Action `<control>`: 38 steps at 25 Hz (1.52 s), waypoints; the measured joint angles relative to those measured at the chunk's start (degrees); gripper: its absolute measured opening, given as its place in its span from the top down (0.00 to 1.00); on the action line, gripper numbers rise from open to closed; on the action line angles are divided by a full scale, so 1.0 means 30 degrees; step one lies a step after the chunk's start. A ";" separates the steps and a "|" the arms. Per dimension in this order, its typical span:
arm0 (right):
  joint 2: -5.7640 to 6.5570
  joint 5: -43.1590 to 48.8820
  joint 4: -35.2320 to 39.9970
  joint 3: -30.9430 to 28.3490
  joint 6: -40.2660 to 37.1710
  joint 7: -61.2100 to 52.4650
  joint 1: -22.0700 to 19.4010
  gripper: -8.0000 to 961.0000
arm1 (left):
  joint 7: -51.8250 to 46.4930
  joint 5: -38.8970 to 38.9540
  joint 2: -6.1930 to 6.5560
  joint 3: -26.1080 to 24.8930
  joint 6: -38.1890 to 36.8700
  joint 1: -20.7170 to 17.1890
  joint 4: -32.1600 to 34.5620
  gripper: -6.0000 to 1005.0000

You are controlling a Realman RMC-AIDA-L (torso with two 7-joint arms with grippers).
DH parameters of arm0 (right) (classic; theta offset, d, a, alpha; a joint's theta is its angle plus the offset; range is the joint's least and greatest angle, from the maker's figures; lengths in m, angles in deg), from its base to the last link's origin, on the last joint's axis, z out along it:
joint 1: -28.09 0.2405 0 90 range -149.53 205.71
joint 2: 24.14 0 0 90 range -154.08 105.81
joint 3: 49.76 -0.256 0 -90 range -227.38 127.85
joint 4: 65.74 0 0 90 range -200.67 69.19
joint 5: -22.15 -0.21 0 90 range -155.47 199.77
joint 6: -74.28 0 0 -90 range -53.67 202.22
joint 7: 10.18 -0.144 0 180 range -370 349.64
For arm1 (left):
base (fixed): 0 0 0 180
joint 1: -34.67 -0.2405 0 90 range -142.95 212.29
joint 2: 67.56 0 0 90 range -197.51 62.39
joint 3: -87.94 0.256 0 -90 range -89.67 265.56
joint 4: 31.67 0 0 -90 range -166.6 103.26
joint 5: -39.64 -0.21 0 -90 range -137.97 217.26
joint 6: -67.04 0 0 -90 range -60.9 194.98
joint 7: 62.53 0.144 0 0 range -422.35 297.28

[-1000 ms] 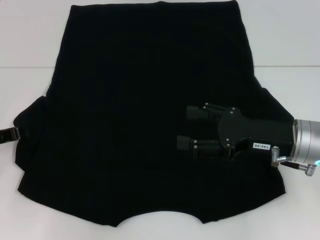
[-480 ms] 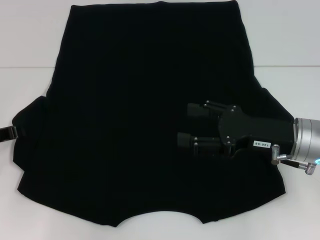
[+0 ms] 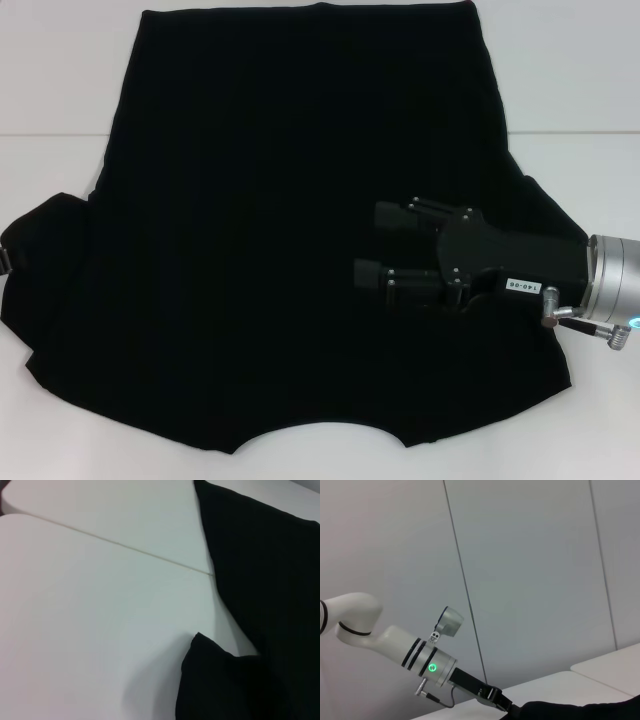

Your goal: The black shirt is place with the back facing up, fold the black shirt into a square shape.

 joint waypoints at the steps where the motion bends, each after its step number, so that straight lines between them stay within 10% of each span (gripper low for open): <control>1: 0.0000 -0.0012 -0.0021 0.0000 0.0001 0.0002 -0.0002 0.08 | 0.0013 -0.0019 -0.0001 -0.0078 -0.0016 -0.0020 0.0000 0.99; 38: 0.0000 -0.0225 -0.0508 0.0001 0.0204 0.0246 -0.0113 0.09 | 0.0060 0.0028 0.0000 -0.1326 -0.2838 -0.1078 0.1577 0.98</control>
